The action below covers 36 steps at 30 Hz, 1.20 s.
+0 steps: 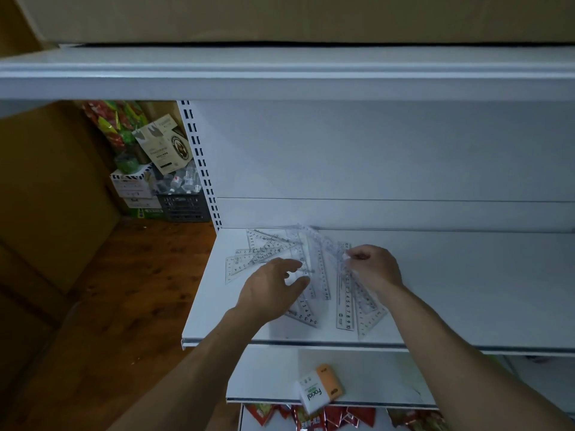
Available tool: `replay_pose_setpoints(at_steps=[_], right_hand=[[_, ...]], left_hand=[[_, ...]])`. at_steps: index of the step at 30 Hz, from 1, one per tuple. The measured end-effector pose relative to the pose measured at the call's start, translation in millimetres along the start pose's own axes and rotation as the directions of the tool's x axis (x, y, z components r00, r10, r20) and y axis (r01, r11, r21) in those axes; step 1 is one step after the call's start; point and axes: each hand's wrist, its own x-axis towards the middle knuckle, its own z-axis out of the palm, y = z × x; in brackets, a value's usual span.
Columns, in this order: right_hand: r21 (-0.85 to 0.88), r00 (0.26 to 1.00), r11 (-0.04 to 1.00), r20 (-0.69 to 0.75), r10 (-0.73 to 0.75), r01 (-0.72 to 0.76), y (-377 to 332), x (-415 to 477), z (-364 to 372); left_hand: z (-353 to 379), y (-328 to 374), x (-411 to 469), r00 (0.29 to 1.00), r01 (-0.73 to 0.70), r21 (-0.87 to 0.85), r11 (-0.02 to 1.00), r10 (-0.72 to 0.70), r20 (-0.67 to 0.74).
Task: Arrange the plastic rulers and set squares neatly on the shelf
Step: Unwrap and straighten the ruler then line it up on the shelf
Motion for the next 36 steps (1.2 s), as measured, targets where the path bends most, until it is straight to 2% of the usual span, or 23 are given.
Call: replay_pose_setpoints(at_steps=[3,6,9,13,15,19,23,25,32,36], right_hand=[[0.218,0.998,0.976,0.060,-0.034,0.020,-6,-3,-8],[0.351,0.986,0.936,0.144,-0.081,0.026,-13,-11,-10],[0.417,0.970,0.908,0.201,-0.137,0.042,-20,-21,-11],[0.431,0.946,0.900,0.264,-0.191,0.061,-25,-33,-14],[0.406,0.937,0.911,0.286,-0.201,0.071,-26,-38,-14],[0.441,0.949,0.896,0.257,-0.181,0.052,-23,-45,-16],[0.554,0.976,0.832,0.184,-0.120,-0.002,-14,-52,-30],[0.572,0.985,0.820,0.153,-0.075,-0.026,-6,-56,-42],[0.626,0.998,0.779,-0.058,0.006,0.032,32,-74,-102],[0.618,0.984,0.783,-0.171,0.051,0.067,70,-90,-154]], left_hand=[[-2,1,6,0.998,0.049,-0.170,0.984,-0.042,0.045],[-8,5,12,0.994,0.108,-0.406,0.908,-0.089,0.066],[-14,8,15,0.986,0.156,-0.619,0.770,-0.156,0.054],[-24,2,15,0.976,0.134,-0.857,0.498,-0.214,0.028],[-30,0,13,0.982,0.086,-0.897,0.433,-0.186,0.004],[-33,2,3,0.989,0.035,-0.911,0.412,-0.145,-0.028],[-26,12,-1,0.986,0.022,-0.968,0.249,-0.163,-0.020],[-19,22,-2,0.989,0.028,-0.979,0.201,-0.146,-0.001],[27,75,-3,0.995,0.104,-0.974,0.201,-0.036,0.098],[65,119,-8,0.996,0.088,-0.950,0.300,-0.007,0.090]])
